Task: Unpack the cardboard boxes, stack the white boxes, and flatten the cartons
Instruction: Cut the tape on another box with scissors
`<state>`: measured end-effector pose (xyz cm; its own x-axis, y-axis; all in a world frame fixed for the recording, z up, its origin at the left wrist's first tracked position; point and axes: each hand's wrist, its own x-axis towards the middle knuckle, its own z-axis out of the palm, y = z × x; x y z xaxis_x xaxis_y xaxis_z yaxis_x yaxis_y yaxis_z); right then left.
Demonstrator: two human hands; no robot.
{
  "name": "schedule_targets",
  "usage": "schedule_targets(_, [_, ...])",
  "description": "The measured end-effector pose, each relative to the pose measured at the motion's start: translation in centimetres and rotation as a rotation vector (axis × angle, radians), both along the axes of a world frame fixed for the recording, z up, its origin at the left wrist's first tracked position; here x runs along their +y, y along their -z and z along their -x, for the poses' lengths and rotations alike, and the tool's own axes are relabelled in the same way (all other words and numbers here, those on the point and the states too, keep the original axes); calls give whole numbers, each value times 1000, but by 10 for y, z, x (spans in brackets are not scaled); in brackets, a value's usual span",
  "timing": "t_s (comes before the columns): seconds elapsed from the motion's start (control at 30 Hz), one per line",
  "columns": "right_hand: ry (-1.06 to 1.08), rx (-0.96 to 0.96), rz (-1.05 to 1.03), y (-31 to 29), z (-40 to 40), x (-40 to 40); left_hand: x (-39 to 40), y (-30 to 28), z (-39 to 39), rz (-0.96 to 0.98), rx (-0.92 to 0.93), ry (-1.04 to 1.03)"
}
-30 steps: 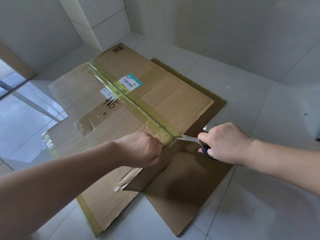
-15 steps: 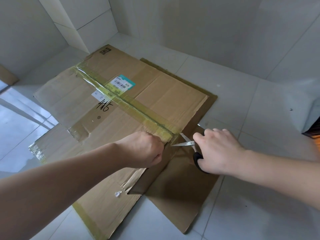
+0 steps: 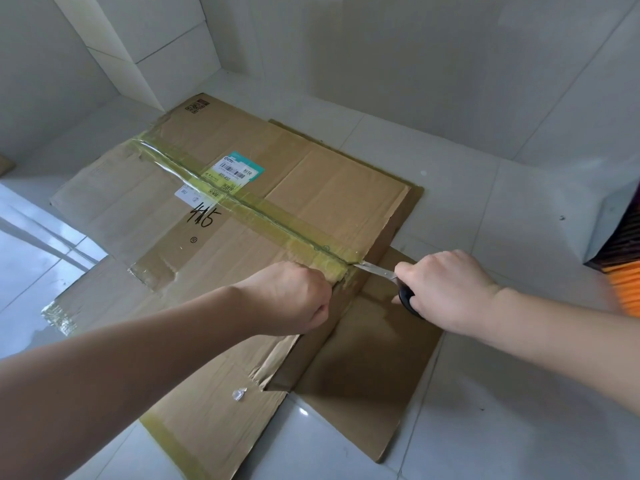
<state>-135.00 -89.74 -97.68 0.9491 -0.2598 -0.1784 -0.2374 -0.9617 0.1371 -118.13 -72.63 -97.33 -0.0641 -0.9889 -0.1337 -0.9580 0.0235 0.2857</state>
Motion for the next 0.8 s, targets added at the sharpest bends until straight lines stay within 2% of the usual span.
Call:
schedule_targets(0.2, [6, -36, 52, -5, 5, 1, -7, -7, 2, 16, -4, -11])
schedule_targets(0.27, [80, -55, -20, -11, 12, -4, -6, -10, 0, 66, 7, -7])
schedule_targets(0.33, [256, -39, -333, -17, 18, -10, -5, -10, -1, 86, 1, -8])
schedule_targets(0.4, [446, 33, -879, -21, 19, -13, -6, -8, 1, 69, -14, -14])
schedule_targets(0.47, [532, 125, -1246, -16, 17, -17, -7, -5, 3, 50, -10, -17])
schedule_targets(0.57, [597, 185, -1452, -9, 15, -22, -7, -3, 3, 49, -3, -22])
schedule_targets(0.8, [581, 195, -1580, -3, 14, -31, -9, -9, 4, 74, 10, -8])
